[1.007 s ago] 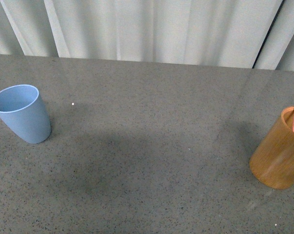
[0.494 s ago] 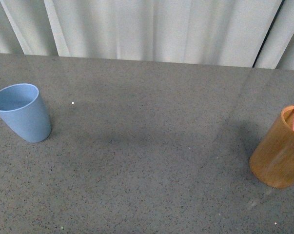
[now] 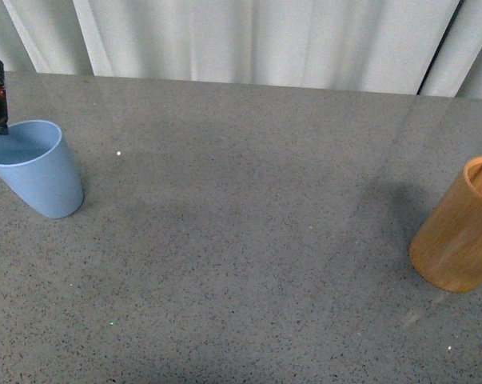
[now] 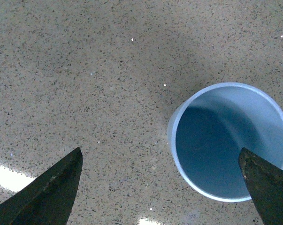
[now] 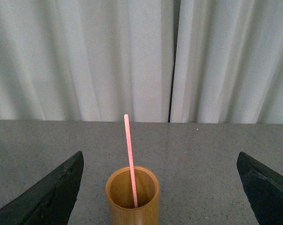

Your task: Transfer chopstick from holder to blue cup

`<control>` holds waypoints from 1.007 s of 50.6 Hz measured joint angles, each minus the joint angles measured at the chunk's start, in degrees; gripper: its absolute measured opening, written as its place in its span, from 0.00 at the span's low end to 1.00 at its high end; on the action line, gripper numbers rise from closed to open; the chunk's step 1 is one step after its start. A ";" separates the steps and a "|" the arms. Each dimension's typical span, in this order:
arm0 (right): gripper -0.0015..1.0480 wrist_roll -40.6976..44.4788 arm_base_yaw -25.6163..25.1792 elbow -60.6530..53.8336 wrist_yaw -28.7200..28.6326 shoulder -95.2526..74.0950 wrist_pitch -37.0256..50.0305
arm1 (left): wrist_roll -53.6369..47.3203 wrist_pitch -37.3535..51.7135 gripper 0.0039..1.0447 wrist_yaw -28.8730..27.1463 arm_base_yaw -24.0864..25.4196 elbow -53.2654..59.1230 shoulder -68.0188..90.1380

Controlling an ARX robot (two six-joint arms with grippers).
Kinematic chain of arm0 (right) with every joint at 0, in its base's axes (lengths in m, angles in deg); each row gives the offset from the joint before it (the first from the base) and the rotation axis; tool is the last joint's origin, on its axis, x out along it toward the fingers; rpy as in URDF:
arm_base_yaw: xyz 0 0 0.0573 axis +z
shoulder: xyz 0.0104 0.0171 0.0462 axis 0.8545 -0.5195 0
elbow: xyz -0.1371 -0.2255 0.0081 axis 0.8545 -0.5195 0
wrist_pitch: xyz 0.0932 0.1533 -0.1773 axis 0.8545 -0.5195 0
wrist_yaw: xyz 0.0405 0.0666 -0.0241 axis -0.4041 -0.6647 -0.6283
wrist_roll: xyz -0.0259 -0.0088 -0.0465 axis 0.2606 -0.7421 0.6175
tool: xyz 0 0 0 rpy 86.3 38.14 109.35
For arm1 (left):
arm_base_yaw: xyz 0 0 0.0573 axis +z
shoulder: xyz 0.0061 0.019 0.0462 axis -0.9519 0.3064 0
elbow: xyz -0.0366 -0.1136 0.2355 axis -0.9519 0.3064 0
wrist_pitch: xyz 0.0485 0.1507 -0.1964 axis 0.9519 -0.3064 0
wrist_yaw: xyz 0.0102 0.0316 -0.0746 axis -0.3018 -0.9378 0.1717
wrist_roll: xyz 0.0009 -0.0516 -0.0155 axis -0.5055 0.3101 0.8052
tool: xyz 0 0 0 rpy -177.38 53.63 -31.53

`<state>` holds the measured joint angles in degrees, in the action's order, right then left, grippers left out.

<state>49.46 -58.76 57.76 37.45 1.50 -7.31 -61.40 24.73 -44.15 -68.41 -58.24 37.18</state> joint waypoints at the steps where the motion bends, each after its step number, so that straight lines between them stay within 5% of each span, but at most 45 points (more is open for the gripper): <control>1: 0.90 0.00 0.00 0.00 0.00 0.00 0.00 | 0.02 0.02 0.94 -0.04 -0.09 -0.17 0.24; 25: 0.90 0.00 0.00 0.00 0.00 0.00 0.00 | 1.90 -2.51 0.94 -5.86 -0.66 -9.09 12.24; 51: 0.90 0.00 0.00 0.00 0.00 0.00 0.00 | 1.14 -8.59 0.07 -0.07 -3.67 -9.64 13.66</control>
<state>49.46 -58.76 57.76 37.45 1.50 -7.31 -60.27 16.14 -44.22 -72.08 -67.88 50.85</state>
